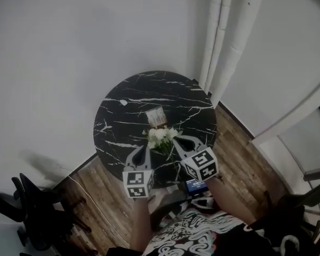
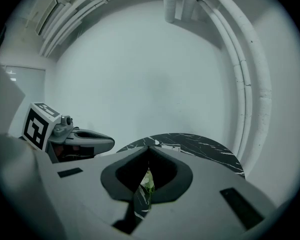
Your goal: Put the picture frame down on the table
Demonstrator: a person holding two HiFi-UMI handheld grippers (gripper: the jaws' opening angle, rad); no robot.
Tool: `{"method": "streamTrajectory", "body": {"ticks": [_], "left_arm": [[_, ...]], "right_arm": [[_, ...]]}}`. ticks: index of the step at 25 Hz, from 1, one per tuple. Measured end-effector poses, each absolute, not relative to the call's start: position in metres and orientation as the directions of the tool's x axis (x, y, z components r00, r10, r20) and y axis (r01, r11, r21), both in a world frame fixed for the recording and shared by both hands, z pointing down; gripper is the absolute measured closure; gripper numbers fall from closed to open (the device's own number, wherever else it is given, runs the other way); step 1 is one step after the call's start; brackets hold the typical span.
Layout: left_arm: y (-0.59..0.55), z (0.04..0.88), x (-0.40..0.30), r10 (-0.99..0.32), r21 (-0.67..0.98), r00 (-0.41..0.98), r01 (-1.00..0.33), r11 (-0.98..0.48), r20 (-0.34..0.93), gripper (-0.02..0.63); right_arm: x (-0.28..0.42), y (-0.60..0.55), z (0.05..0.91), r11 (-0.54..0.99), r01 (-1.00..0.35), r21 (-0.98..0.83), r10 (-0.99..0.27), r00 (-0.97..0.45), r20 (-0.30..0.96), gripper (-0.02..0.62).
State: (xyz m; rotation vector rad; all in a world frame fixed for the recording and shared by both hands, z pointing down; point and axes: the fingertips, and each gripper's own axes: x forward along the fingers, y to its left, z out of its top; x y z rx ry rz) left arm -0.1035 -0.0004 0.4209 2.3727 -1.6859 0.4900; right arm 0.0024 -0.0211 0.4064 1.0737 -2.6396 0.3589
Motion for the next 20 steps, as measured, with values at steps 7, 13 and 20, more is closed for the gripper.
{"method": "streamTrajectory", "body": {"ticks": [7,13,20], "left_arm": [[0.023,0.423,-0.097,-0.907,-0.017,0.246,-0.963,-0.268,0.341,0.591],[0.031,0.416,-0.090,-0.922,-0.012,0.221,-0.971,-0.237,0.319,0.591],[0.031,0.417,-0.085,-0.921,-0.039,0.204,-0.973,-0.229,0.332,0.591]], "right_arm": [[0.017,0.000,0.418,0.704,-0.704,-0.092,-0.638,-0.684,0.353,0.577],[0.026,0.005,0.413,0.710,-0.700,-0.079,-0.641,-0.689,0.339,0.577],[0.032,0.013,0.419,0.712,-0.696,-0.095,-0.630,-0.693,0.351,0.577]]}}
